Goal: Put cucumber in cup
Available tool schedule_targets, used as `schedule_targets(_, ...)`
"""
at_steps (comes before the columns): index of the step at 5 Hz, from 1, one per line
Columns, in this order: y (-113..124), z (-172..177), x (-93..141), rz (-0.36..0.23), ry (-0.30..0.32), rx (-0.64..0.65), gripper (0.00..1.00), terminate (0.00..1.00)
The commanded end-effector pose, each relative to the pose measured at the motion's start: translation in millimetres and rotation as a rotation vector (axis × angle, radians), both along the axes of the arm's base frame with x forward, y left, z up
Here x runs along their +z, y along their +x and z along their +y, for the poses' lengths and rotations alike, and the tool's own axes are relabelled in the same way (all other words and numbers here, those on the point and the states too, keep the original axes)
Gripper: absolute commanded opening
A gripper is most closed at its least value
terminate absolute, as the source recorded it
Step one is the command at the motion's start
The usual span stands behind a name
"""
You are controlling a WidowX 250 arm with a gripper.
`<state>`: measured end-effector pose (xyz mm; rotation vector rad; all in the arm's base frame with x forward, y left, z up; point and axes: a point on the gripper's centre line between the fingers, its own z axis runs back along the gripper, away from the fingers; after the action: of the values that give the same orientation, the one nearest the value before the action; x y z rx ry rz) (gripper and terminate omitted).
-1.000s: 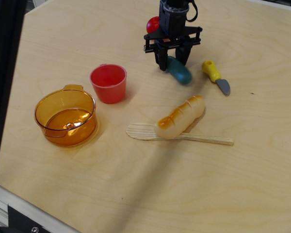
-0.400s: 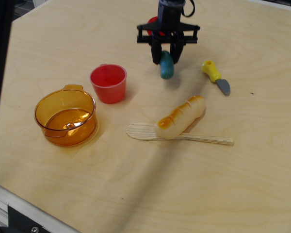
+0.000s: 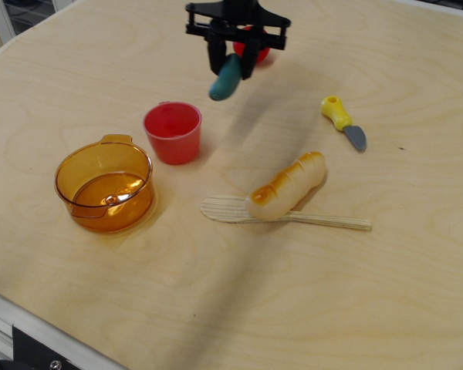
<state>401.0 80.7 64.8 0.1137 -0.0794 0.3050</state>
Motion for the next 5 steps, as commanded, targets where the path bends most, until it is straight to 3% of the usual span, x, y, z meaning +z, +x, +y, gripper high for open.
schedule_targets(1,-19.3,14.1,35.3,-0.125,-0.004,-0.197,0.00,0.00)
schedule_targets(2,-27.2,12.3,37.6,-0.142,0.009,-0.236,0.00,0.00)
schedule_targets(3,-34.3,10.7,37.0,-0.202,0.019,-0.258,0.00,0.00)
schedule_targets(5,-25.3,14.4,28.6,-0.274,0.039,-0.245,0.00,0.00)
